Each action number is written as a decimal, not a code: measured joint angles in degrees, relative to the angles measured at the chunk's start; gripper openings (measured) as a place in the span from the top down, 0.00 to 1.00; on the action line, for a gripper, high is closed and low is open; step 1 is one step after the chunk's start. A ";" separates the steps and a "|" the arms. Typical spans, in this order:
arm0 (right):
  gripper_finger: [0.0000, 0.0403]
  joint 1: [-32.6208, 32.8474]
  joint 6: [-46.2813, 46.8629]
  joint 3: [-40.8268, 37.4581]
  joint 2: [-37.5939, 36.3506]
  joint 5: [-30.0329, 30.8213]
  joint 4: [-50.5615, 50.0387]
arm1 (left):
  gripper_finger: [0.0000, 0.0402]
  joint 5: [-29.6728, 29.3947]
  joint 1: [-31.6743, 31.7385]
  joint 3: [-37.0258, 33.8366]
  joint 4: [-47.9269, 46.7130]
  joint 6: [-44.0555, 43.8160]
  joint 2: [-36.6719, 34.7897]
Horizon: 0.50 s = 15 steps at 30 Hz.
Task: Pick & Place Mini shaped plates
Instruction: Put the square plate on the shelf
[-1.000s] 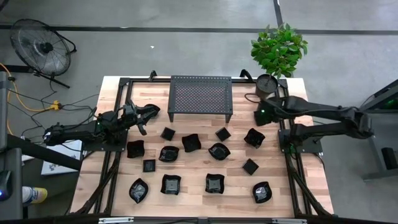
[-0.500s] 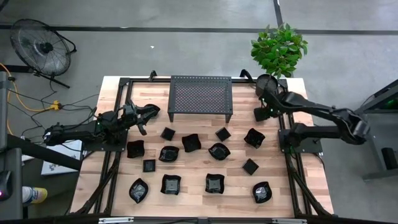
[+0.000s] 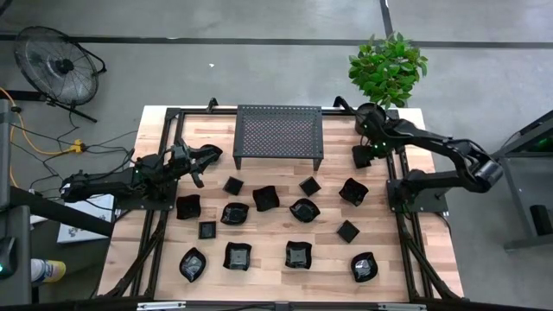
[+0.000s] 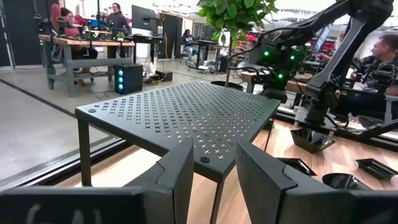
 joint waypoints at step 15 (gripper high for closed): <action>0.71 -0.47 -1.71 0.00 6.61 -0.74 3.73 | 0.71 0.00 -0.01 -0.02 0.00 0.00 0.01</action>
